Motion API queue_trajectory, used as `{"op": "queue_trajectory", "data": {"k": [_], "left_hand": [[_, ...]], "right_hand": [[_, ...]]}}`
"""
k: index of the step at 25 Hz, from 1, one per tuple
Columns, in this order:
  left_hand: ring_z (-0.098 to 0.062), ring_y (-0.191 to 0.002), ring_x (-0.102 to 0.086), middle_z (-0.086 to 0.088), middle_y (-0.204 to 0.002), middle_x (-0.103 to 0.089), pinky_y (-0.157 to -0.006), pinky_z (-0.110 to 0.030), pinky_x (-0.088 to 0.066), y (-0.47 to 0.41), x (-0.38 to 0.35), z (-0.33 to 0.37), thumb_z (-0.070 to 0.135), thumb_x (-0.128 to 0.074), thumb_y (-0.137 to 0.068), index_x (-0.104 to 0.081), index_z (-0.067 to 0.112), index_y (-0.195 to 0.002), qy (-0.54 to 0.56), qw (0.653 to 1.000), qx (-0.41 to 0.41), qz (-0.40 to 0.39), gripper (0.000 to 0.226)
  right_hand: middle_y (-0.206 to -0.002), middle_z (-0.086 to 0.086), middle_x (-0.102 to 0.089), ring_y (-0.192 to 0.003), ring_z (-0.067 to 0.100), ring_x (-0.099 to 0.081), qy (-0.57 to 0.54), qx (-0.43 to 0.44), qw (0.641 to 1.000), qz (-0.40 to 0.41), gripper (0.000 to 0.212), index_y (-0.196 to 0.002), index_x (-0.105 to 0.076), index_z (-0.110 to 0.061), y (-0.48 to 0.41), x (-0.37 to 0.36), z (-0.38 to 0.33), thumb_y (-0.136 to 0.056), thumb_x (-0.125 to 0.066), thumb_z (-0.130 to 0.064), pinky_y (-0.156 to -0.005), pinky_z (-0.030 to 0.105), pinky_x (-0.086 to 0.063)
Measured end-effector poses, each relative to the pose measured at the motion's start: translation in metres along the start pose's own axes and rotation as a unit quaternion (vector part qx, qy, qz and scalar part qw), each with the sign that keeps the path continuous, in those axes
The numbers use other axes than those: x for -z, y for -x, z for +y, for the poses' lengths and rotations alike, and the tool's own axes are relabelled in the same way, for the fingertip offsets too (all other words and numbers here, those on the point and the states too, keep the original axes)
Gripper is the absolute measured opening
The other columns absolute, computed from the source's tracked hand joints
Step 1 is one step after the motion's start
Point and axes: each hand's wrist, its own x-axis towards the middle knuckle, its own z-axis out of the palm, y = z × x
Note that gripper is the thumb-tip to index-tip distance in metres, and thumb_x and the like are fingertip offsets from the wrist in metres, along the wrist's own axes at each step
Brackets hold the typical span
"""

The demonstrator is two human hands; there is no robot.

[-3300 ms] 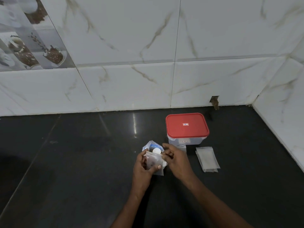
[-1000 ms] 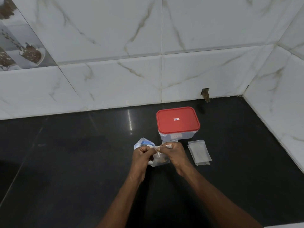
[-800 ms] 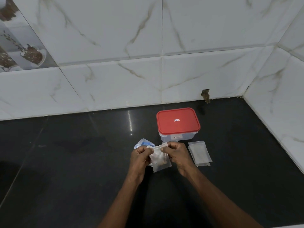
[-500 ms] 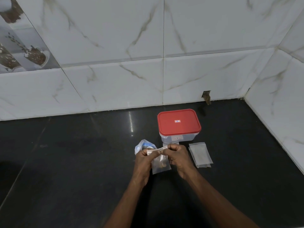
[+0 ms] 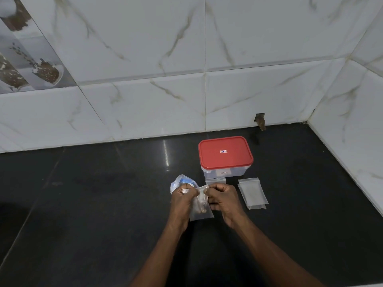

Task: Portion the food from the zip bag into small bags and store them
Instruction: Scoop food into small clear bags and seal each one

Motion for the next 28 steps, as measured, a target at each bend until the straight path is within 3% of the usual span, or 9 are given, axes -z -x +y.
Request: {"op": "queue_trajectory", "data": {"k": [3,6,9,14,16,18,21,24,28], "left_hand": [[-0.034,-0.086,-0.071,-0.024,-0.1,-0.071,-0.08,-0.048,-0.061,-0.001,0.004,-0.006,-0.003,-0.062,-0.088,-0.067,0.0,-0.1,0.005,1.0,0.003,-0.004,0.013],[-0.036,-0.089,-0.07,-0.021,-0.097,-0.073,-0.087,-0.054,-0.057,0.005,0.003,-0.007,-0.004,-0.068,-0.085,-0.07,0.003,-0.097,0.006,1.0,-0.016,-0.008,0.014],[-0.033,-0.086,-0.068,-0.019,-0.093,-0.071,-0.084,-0.05,-0.057,0.008,0.001,-0.008,-0.008,-0.07,-0.079,-0.069,0.001,-0.099,0.021,0.999,-0.044,-0.004,0.022],[-0.024,-0.078,-0.069,-0.017,-0.09,-0.07,-0.067,-0.03,-0.059,0.007,-0.001,-0.006,-0.014,-0.07,-0.077,-0.066,0.003,-0.109,-0.014,0.998,-0.061,0.008,0.036],[-0.026,-0.08,-0.071,-0.021,-0.094,-0.072,-0.068,-0.032,-0.06,0.007,0.0,-0.005,-0.011,-0.075,-0.075,-0.067,0.005,-0.105,-0.012,0.998,-0.065,0.007,0.036],[-0.031,-0.082,-0.072,-0.024,-0.097,-0.074,-0.074,-0.038,-0.061,0.008,0.003,-0.008,-0.008,-0.079,-0.074,-0.069,0.004,-0.102,-0.003,0.998,-0.063,0.023,0.032],[-0.037,-0.089,-0.073,-0.022,-0.096,-0.075,-0.083,-0.049,-0.059,0.011,0.008,-0.01,-0.011,-0.075,-0.076,-0.067,-0.002,-0.102,0.034,0.997,-0.043,0.049,0.028],[-0.037,-0.087,-0.074,-0.018,-0.09,-0.077,-0.083,-0.048,-0.058,0.01,0.011,-0.007,-0.012,-0.076,-0.075,-0.067,-0.001,-0.1,0.007,0.997,-0.055,0.057,0.028],[-0.036,-0.084,-0.073,-0.021,-0.09,-0.077,-0.08,-0.047,-0.058,0.006,0.007,-0.006,-0.012,-0.075,-0.076,-0.066,0.004,-0.103,-0.014,0.997,-0.066,0.041,0.033]], "right_hand": [[-0.086,0.031,-0.067,-0.076,0.034,-0.063,0.006,0.011,1.0,-0.007,0.008,-0.08,-0.069,0.005,0.0,0.002,0.001,-0.083,-0.067,-0.003,-0.076,0.05,-0.055],[-0.075,0.021,-0.066,-0.071,0.031,-0.059,0.011,0.015,1.0,-0.015,0.009,-0.076,-0.07,0.001,0.002,0.004,0.003,-0.084,-0.067,-0.004,-0.071,0.042,-0.052],[-0.07,0.014,-0.065,-0.068,0.026,-0.058,0.022,0.015,0.999,-0.022,0.01,-0.075,-0.072,-0.004,0.002,0.004,0.007,-0.084,-0.068,-0.007,-0.069,0.04,-0.05],[-0.071,0.015,-0.067,-0.066,0.024,-0.061,0.033,0.009,0.999,-0.004,0.009,-0.075,-0.073,-0.009,0.004,0.002,0.014,-0.082,-0.07,-0.01,-0.067,0.04,-0.054],[-0.071,0.02,-0.067,-0.064,0.022,-0.059,0.06,0.027,0.998,0.015,0.01,-0.073,-0.073,-0.007,0.002,0.004,0.013,-0.082,-0.069,-0.008,-0.062,0.035,-0.051],[-0.068,0.014,-0.067,-0.062,0.018,-0.06,0.087,0.037,0.995,0.027,0.012,-0.071,-0.073,-0.009,-0.001,0.004,0.012,-0.082,-0.068,-0.007,-0.058,0.029,-0.05],[-0.075,0.015,-0.071,-0.068,0.023,-0.066,0.078,0.03,0.996,0.031,0.012,-0.071,-0.073,-0.009,-0.005,0.009,0.013,-0.081,-0.067,-0.005,-0.066,0.041,-0.056],[-0.081,0.02,-0.071,-0.073,0.027,-0.067,0.056,0.022,0.998,0.019,0.009,-0.075,-0.074,-0.008,-0.006,0.016,0.014,-0.082,-0.068,-0.006,-0.075,0.048,-0.057],[-0.085,0.01,-0.074,-0.084,0.025,-0.071,0.06,0.029,0.997,-0.033,0.006,-0.085,-0.076,-0.01,-0.001,0.011,0.013,-0.081,-0.075,-0.015,-0.074,0.036,-0.057]]}}
